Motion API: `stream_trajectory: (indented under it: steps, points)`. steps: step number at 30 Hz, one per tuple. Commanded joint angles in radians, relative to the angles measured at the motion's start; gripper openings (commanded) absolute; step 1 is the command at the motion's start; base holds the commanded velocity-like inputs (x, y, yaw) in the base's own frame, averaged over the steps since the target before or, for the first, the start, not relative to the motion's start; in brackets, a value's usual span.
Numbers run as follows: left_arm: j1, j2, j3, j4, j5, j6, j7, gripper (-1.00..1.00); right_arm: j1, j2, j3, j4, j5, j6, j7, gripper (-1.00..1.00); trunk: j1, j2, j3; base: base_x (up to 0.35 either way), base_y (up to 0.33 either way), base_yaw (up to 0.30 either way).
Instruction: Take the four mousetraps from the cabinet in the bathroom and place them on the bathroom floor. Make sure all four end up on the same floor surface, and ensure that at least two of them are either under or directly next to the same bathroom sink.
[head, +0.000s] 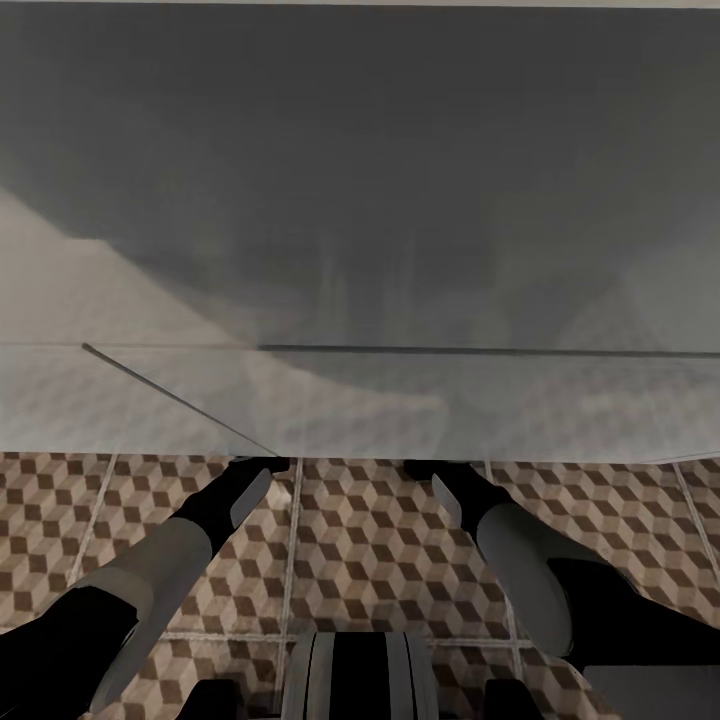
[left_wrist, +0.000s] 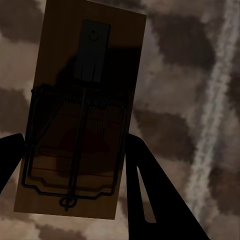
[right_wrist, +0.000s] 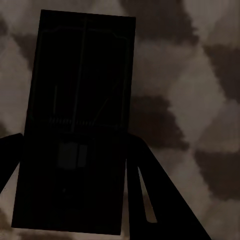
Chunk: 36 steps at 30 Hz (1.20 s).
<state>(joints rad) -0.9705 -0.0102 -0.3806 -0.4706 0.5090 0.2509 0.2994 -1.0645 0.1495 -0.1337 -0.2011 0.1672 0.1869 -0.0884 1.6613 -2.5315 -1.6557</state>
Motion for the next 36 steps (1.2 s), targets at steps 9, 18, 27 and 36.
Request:
stream_trajectory:
  steps: [9, 18, 27, 36]
  points:
    - [0.000, 0.001, -0.009, -0.002, 0.010, 0.003, 0.009, -1.00, -0.004, -0.001, -0.009, 0.006, 0.006, 0.006, 0.002, -1.00, 0.000, 0.000, -0.001, 0.000, 0.000, 0.000]
    - [0.000, 0.001, -0.008, -0.002, 0.010, 0.003, 0.009, -1.00, -0.005, -0.001, -0.009, 0.008, 0.006, 0.008, 0.004, -1.00, 0.000, 0.000, -0.001, 0.000, 0.000, 0.000]
    - [0.000, 0.001, -0.009, -0.002, 0.010, 0.003, 0.009, -1.00, -0.011, -0.001, -0.009, 0.008, 0.006, 0.008, 0.004, 1.00, 0.000, 0.000, -0.001, 0.000, 0.000, 0.000]
    - [0.000, 0.001, -0.009, -0.002, 0.010, 0.003, 0.009, -1.00, -0.011, -0.001, -0.009, 0.008, 0.006, 0.008, 0.004, 1.00, 0.000, 0.000, -0.001, 0.000, 0.000, 0.000]
